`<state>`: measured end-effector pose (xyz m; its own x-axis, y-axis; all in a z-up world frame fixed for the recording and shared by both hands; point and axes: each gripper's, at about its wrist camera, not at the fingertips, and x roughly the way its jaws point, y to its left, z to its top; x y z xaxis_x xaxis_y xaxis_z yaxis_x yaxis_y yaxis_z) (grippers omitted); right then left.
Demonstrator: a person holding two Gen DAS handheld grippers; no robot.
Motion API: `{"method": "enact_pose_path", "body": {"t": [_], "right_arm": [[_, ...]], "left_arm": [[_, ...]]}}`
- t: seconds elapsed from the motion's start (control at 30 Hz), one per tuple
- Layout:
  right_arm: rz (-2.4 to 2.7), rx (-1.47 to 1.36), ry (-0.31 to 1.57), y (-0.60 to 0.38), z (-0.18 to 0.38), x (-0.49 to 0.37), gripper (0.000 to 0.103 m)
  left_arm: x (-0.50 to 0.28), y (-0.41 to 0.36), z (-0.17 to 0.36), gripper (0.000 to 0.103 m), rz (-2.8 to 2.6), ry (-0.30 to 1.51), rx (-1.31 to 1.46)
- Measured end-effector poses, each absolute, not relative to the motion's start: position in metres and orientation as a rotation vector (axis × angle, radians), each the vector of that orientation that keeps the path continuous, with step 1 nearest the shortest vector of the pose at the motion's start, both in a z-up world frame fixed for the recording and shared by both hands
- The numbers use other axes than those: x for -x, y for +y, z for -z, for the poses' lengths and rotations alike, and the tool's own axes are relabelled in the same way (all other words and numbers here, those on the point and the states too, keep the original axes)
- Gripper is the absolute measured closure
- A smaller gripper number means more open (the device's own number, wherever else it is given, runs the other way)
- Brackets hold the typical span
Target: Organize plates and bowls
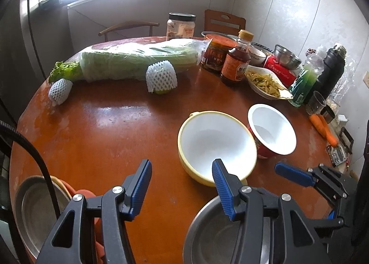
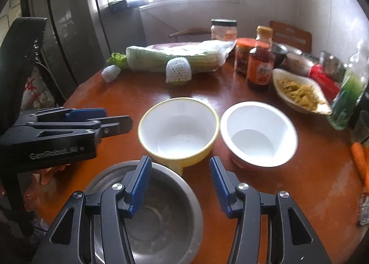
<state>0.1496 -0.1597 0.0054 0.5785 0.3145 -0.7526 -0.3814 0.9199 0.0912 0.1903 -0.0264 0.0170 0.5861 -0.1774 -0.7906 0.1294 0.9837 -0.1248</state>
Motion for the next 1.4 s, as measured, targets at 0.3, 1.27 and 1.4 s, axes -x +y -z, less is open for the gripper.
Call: {"method": "enact_pose_path", "body": {"t": [0.3,1.27,1.4], "right_arm": [[-0.391,0.059,0.908,-0.157,0.007,-0.170,0.049],[-0.366,0.098,0.929,-0.144,0.020,-0.201,0.057],[-0.378,0.111,0.916,-0.138,0.017,-0.199,0.058]], "left_arm": [[-0.212,-0.030,-0.003,0.049,0.176,0.962,0.056],[-0.242,-0.027,0.032,0.058,0.242,1.070,0.172],[-0.240,-0.021,0.027,0.058,0.235,1.051,0.181]]}}
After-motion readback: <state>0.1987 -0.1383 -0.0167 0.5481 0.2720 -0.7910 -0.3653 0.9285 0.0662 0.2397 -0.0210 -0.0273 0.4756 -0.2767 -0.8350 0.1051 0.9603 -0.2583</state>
